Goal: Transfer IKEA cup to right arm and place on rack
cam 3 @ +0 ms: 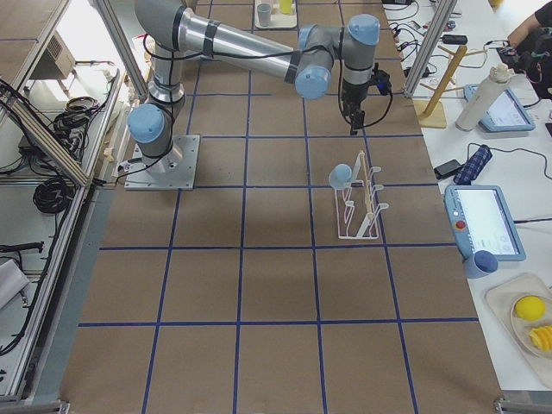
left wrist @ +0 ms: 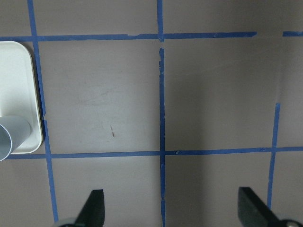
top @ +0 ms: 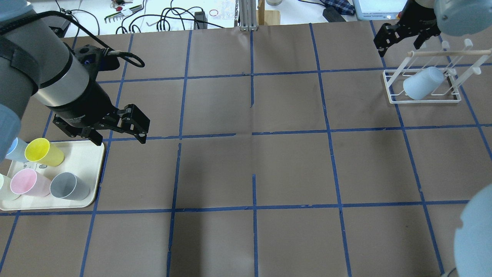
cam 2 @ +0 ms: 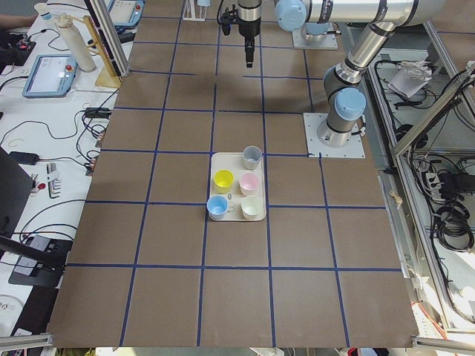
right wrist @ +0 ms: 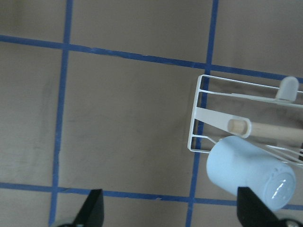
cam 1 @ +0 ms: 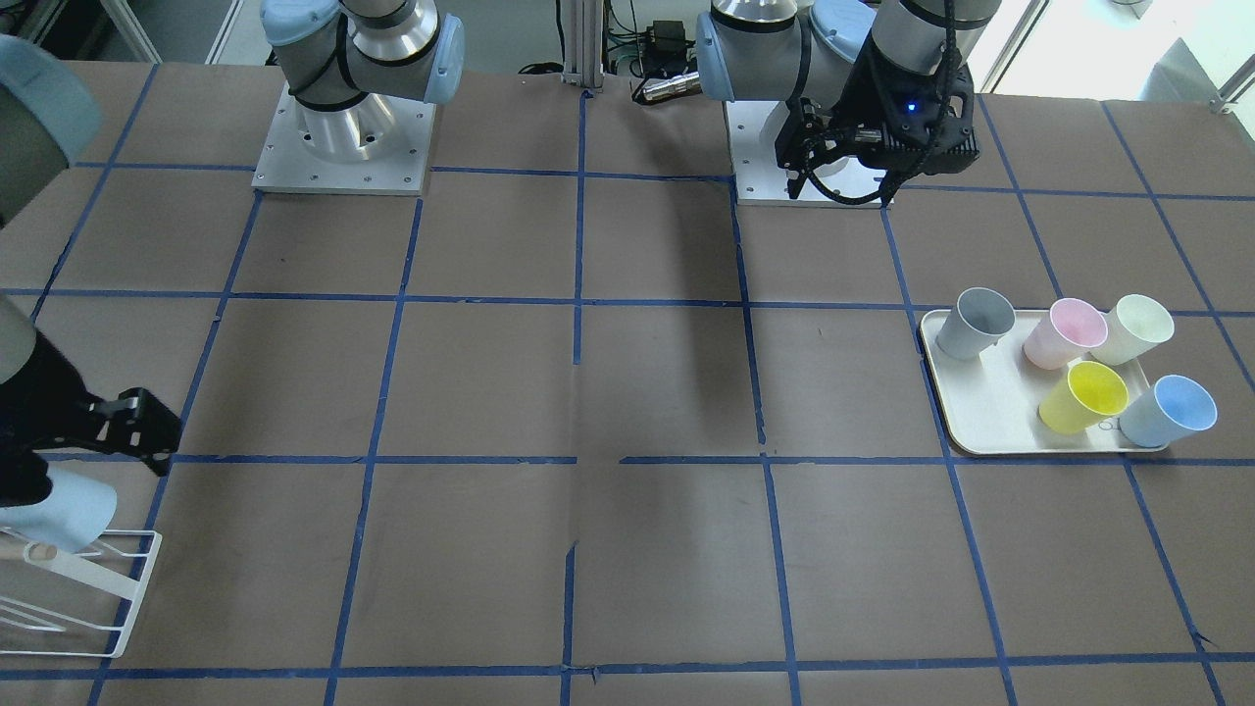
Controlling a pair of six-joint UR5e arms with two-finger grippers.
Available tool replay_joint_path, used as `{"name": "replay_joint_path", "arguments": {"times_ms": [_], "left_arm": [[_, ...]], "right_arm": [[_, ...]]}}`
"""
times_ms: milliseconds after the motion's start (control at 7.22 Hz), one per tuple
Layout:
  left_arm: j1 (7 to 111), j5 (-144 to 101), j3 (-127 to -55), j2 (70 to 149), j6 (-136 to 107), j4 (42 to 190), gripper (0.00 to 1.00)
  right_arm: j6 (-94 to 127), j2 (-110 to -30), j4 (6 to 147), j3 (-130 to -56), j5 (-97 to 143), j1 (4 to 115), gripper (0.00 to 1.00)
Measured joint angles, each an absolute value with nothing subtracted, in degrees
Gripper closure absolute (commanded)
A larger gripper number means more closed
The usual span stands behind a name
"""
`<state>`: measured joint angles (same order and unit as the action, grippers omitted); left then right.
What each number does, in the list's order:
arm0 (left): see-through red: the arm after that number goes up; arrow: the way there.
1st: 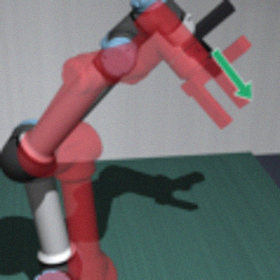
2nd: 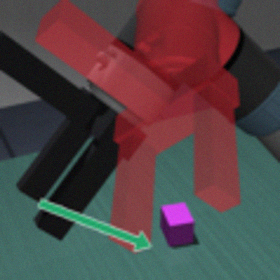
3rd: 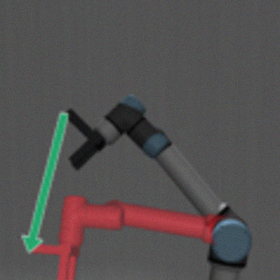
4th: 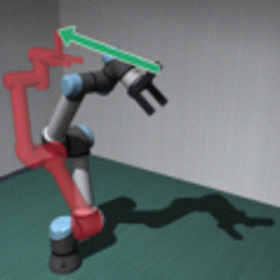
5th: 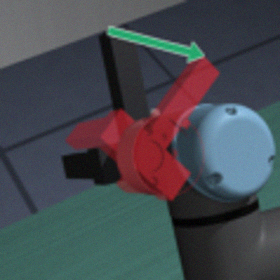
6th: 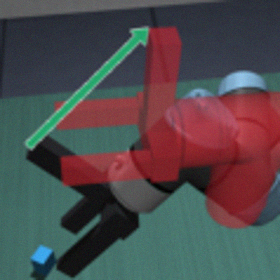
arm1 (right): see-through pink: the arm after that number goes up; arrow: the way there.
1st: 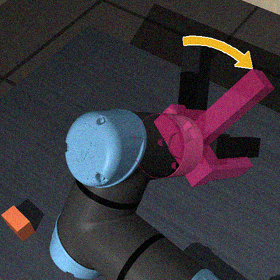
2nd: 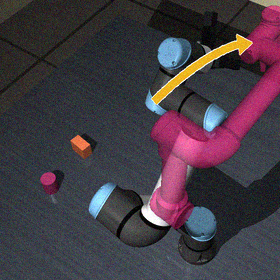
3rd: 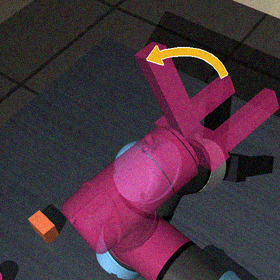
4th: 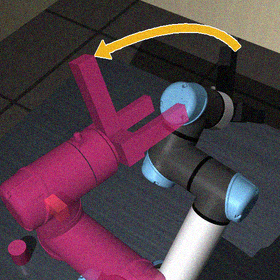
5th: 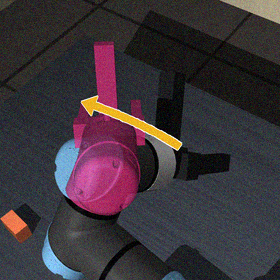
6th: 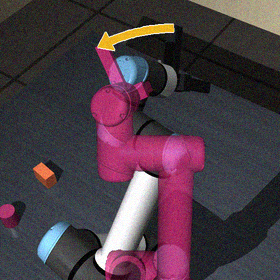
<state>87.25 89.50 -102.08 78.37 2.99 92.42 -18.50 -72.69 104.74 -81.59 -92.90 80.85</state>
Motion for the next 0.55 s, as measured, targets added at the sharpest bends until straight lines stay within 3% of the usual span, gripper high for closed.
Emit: {"name": "replay_joint_path", "arguments": {"times_ms": [554], "left_arm": [[87.1,93.1,-102.3,78.2,3.0,91.9,0.00]], "right_arm": [[-8.0,-81.2,93.0,-81.7,-89.8,93.9,0.00]]}}
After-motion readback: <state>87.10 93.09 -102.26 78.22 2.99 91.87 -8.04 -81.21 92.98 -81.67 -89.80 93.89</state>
